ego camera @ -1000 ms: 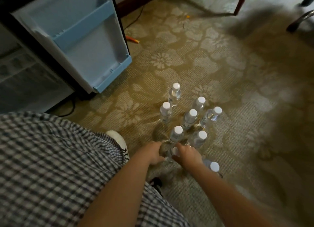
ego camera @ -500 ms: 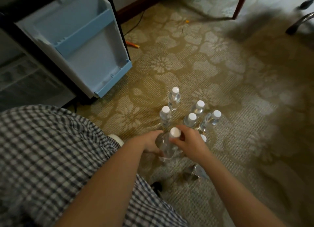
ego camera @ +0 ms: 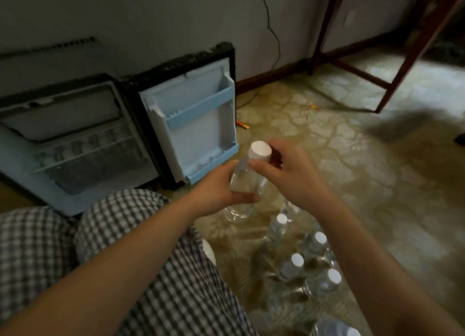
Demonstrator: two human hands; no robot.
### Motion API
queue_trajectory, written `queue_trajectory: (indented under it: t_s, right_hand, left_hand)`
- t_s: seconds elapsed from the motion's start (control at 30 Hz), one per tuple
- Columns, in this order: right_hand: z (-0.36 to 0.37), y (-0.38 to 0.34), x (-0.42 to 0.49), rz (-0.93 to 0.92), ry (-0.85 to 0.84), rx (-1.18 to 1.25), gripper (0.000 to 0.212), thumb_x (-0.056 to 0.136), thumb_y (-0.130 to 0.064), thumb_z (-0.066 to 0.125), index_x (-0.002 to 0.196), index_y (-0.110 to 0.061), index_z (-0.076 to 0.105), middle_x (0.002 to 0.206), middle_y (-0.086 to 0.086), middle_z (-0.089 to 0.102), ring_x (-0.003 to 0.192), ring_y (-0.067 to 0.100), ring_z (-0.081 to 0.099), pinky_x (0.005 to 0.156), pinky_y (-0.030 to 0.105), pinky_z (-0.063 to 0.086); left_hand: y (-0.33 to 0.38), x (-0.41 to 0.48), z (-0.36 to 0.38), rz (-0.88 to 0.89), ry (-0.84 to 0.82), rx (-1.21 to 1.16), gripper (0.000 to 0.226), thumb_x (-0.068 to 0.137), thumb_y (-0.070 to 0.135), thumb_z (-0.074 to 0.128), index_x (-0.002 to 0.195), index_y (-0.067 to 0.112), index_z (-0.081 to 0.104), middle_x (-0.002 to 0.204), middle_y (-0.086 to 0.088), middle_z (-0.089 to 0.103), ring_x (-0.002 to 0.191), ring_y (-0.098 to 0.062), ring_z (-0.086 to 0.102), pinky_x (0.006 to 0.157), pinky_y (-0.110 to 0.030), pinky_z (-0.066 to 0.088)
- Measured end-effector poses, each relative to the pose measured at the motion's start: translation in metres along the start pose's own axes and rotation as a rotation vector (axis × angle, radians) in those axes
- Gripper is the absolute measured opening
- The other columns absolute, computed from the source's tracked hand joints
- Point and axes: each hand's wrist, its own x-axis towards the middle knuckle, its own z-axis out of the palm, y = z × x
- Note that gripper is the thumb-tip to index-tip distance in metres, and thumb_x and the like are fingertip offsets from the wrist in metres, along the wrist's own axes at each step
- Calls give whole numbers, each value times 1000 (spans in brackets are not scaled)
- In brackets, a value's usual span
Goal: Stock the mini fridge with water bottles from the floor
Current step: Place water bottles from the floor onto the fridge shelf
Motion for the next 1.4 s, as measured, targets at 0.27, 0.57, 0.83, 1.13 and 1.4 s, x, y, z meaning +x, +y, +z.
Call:
queue_trajectory:
  t_s: [0.27,0.57,0.83,1.13,1.4]
  right_hand:
    - [35,-97,72,-257,-14,-40,30,85,-35,64,92,-6,61,72,5,57,63,12,49,57,28,38]
    - [117,-165,134,-315,-85,65,31,82,-36,68,83,-5,60,60,-6,44,55,5,38,51,15,33]
    - [219,-189,177,-255,-359,198,30,85,-33,65,109,-17,62,88,-8,62,85,8,58,72,21,45]
    - [343,-173,227,-155,-769,134,40,92,-18,56,131,-18,50,120,1,60,109,14,56,89,27,50]
    - [441,-157,241,-192,-739,82,57,81,-17,70,132,-14,44,129,5,57,117,18,56,93,27,46]
  left_hand:
    - [3,-30,-102,54,386,42,87,51,59,68,126,18,55,118,-4,64,109,-20,60,96,-43,50]
    - [-39,-64,-203,-74,550,11,53,62,40,80,105,13,64,99,-6,70,94,-17,67,83,-37,56]
    - [-97,-88,-257,-206,663,-56,34,73,24,77,102,17,62,93,1,69,87,-9,66,73,-22,55]
    - [-190,-108,-339,-448,935,-226,27,75,29,75,93,24,56,84,15,57,87,-9,56,87,-32,48]
    - [-253,-93,-363,-531,911,-266,48,74,19,76,118,10,58,110,-3,65,105,-18,60,92,-33,48]
